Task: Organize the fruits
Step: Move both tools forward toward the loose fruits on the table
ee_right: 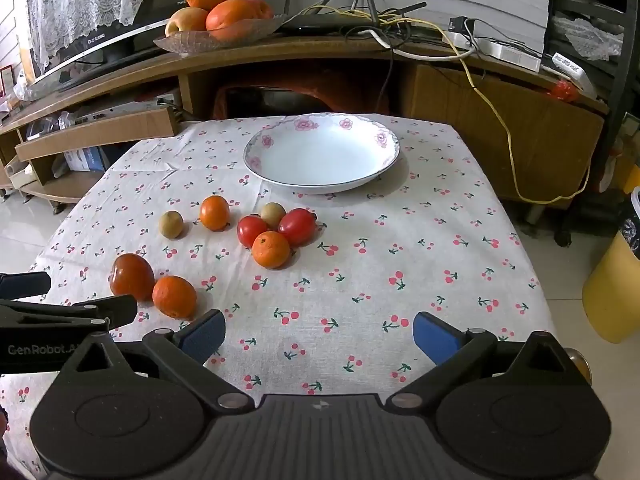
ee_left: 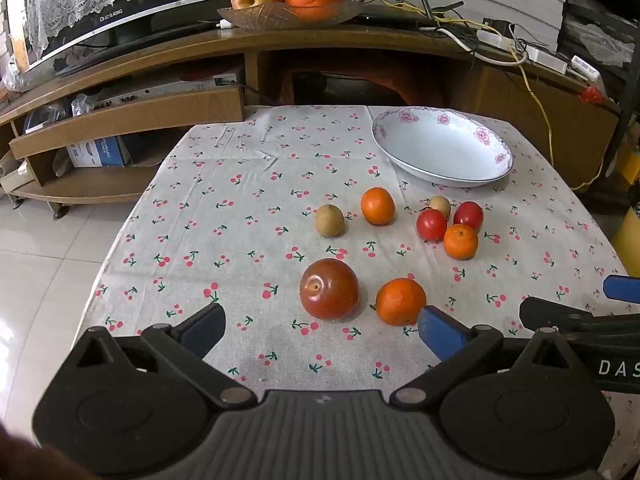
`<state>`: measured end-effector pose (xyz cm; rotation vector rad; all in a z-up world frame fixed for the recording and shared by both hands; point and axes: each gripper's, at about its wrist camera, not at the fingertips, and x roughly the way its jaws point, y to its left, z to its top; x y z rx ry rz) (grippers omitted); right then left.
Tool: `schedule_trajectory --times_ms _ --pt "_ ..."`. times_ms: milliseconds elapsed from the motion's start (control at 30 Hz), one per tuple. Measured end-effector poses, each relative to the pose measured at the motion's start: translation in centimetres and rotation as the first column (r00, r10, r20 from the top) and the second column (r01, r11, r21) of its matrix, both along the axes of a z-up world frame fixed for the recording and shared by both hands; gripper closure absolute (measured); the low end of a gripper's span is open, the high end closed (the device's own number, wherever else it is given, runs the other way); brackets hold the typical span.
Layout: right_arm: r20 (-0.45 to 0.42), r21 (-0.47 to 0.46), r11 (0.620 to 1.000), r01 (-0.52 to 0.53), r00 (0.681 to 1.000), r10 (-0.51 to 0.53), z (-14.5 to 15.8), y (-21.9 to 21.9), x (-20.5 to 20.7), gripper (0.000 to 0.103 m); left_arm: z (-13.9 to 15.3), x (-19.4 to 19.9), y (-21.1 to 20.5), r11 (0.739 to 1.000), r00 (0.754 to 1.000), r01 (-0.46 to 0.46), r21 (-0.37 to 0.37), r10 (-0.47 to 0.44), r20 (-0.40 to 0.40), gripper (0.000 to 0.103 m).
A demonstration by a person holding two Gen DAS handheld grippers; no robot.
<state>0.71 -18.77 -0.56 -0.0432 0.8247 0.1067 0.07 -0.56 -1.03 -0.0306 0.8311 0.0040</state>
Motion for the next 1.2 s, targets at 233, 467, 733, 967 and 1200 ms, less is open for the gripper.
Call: schedule_trajectory --times_ms 233,467,733,967,1200 --pt "-0.002 -0.005 1.000 -0.001 1.000 0.001 0.05 0.06 0.11 0.007 0.00 -0.02 -0.11 1.000 1.000 0.002 0.004 -0.002 0.001 0.000" --pt "0.007 0.001 1.000 -0.001 1.000 0.001 -0.10 0.16 -0.17 0.007 0.06 0.01 -0.19 1.000 1.000 0.002 0.005 -0.002 0.001 0.000" --pt "0.008 0.002 1.000 -0.001 1.000 0.001 0.01 0.19 0.19 0.008 0.17 0.03 -0.20 1.000 1.000 0.005 0.011 -0.005 0.001 0.000" --pt "0.010 0.007 1.000 -0.019 1.000 0.019 0.07 0.46 0.29 0.010 0.20 0.04 -0.04 1.000 1.000 0.005 0.017 -0.005 -0.001 0.000" --pt "-0.050 -0.009 1.000 -0.026 0.998 0.026 -0.11 0.73 0.53 0.011 0.10 0.13 0.09 1.000 1.000 0.005 0.026 -0.005 -0.005 0.000"
